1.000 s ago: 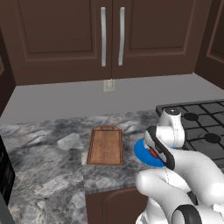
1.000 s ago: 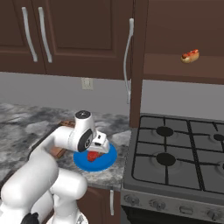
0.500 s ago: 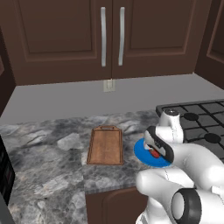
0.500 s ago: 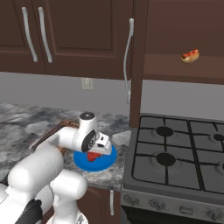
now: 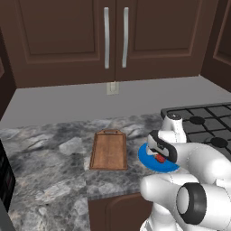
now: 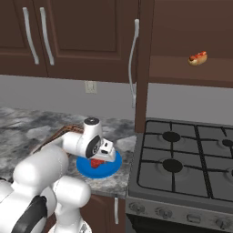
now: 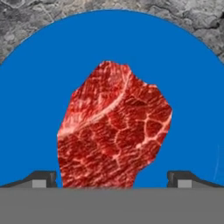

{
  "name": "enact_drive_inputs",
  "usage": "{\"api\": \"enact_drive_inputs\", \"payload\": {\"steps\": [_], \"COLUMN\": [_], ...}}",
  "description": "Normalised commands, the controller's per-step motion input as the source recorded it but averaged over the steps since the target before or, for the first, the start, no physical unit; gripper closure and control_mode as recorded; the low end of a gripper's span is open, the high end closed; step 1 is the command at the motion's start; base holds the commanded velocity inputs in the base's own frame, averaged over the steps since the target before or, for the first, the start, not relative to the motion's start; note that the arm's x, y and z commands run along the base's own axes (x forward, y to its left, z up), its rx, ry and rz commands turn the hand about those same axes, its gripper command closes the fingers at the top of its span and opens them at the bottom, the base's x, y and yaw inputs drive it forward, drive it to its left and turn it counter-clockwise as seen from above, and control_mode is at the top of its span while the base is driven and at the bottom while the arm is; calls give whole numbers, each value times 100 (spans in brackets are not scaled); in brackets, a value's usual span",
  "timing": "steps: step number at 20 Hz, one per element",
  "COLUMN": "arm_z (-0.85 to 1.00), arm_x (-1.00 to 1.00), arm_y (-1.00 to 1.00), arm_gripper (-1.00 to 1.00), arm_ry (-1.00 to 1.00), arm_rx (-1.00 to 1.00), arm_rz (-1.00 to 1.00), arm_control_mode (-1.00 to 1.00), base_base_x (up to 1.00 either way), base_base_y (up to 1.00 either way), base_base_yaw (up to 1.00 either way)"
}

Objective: Pick the steak from the plate and place it on the cutting board. Then pick the condiment bottle from the cabinet and place it next to the cutting board.

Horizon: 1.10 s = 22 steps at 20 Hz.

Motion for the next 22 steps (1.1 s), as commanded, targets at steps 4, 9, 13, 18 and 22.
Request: {"api": "enact_drive_inputs", "payload": {"steps": [4,9,13,18,22], "arm_z": [-13,-25,-38,-39,-41], "arm_x": [0,0,0,0,0], "arm_y": [22,15,1,0,0], "arm_gripper": [-100,-100,-100,-100,-100], "arm_ry": [0,-1,-4,-3,-2], "arm_rx": [0,0,0,0,0], "arm_rz": [0,0,0,0,0], "arm_control_mode": [-100,-100,-100,-100,-100], "base_base_x": [0,0,0,0,0], "base_base_y": [0,0,0,0,0], "base_base_yaw": [0,0,0,0,0]}}
